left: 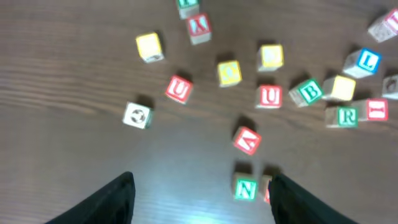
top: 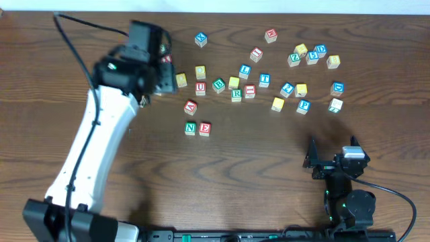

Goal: Spell out NEURIPS
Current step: 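Open the left gripper and raise it away from the E block, then move the left gripper forward over the red U block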

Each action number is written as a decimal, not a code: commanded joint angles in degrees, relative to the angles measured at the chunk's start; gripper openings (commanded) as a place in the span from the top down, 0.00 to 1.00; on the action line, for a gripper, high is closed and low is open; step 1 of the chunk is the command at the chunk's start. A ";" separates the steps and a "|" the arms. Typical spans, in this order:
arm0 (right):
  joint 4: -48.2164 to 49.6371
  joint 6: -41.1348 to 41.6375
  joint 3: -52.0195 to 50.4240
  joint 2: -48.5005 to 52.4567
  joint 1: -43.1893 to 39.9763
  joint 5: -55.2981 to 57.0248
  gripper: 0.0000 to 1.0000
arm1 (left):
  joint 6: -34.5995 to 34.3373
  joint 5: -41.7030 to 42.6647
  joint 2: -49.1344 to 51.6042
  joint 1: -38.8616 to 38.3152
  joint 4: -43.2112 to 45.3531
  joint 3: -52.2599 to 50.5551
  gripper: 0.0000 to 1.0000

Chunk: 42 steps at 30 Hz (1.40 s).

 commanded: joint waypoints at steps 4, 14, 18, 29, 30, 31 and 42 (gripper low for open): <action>-0.24 -0.46 -0.09 -0.24 -0.42 -0.09 0.01 | 9.14 6.64 12.39 6.93 -5.97 12.35 0.29; -0.24 -0.46 -0.09 -0.24 -0.39 -0.11 0.01 | 19.41 6.62 29.11 8.09 -9.31 21.38 0.24; -0.24 -0.46 -0.09 -0.24 -0.42 -0.09 0.01 | 26.21 6.56 34.14 8.09 -8.57 21.38 0.24; -0.24 -0.46 -0.09 -0.24 -0.42 -0.09 0.01 | 28.02 6.58 36.83 8.09 -4.76 20.92 0.28; -0.24 -0.46 -0.09 -0.24 -0.42 -0.11 0.01 | 28.02 6.56 36.83 8.09 -4.39 20.72 0.28; -0.24 -0.46 -0.09 -0.24 -0.42 -0.11 0.01 | 28.02 6.56 36.83 8.09 -3.98 20.50 0.28; -0.24 -0.46 -0.09 -0.24 -0.42 -0.11 0.01 | 28.65 6.54 37.11 8.09 -0.28 18.84 0.28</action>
